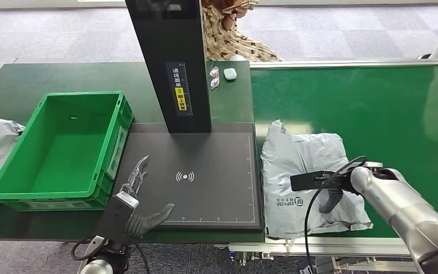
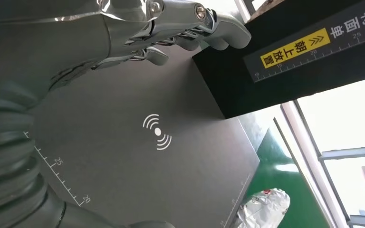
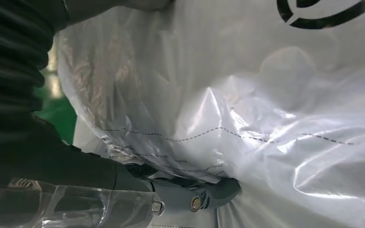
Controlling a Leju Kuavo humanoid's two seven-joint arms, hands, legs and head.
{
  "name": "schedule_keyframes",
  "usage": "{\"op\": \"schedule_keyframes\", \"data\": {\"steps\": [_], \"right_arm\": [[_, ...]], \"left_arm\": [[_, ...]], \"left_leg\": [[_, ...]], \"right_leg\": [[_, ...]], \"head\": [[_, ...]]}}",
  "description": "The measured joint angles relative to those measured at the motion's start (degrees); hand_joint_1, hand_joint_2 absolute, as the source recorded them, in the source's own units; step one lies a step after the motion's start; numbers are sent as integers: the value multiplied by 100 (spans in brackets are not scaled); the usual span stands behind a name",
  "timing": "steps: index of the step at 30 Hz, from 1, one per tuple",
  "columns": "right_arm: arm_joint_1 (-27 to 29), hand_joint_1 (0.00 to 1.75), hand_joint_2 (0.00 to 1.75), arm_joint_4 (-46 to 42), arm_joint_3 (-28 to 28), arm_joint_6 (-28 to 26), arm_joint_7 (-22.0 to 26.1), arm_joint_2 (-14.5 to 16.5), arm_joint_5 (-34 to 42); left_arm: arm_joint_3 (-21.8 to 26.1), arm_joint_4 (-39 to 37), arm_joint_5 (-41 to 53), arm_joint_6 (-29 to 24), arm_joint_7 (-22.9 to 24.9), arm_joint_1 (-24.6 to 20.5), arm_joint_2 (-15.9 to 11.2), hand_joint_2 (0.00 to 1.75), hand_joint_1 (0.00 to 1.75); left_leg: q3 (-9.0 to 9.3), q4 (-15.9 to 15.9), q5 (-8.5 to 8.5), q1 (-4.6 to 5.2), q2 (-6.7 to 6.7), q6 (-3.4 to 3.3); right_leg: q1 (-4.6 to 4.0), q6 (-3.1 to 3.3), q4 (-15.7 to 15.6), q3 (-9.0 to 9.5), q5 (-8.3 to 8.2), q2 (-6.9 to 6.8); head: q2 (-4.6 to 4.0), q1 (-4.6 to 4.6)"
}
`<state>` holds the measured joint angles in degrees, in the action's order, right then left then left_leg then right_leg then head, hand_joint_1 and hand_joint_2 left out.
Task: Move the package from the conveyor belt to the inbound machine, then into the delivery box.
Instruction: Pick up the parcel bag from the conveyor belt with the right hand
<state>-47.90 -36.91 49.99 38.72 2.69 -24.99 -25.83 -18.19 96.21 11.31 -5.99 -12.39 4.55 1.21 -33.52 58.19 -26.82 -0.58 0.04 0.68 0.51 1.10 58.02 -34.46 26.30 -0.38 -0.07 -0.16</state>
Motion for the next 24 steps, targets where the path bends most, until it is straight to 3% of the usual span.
{"op": "schedule_keyframes", "data": {"steps": [3, 7, 14, 24], "right_arm": [[6, 2, 175, -135, 263, -109, -47, -122, -6], [17, 175, 175, -253, 470, -229, -86, -219, -7], [162, 175, 175, -514, 606, -656, -247, -430, 39], [337, 175, 175, -879, 624, -842, -418, -708, 12]], "left_arm": [[-20, -42, -6, 0, -1, -11, -10, 175, 0], [-29, -73, -15, -1, -4, -11, -21, 175, 0], [-42, -79, -18, 14, -16, -13, -25, 175, 0], [-109, -123, -16, 17, -25, -40, -32, 175, 0]], "left_leg": [[5, 0, 0, 2, 0, 0], [9, 2, 0, 3, -1, -1], [21, 5, -1, 4, -8, -3], [29, 10, -4, 4, -11, -8]], "right_leg": [[0, 0, -1, 5, 0, 0], [0, -1, -3, 12, 0, -2], [-1, -5, -7, 28, 2, -11], [0, -9, -10, 45, 3, -15]], "head": [[0, 1], [0, 1], [0, 0], [0, 1]]}}
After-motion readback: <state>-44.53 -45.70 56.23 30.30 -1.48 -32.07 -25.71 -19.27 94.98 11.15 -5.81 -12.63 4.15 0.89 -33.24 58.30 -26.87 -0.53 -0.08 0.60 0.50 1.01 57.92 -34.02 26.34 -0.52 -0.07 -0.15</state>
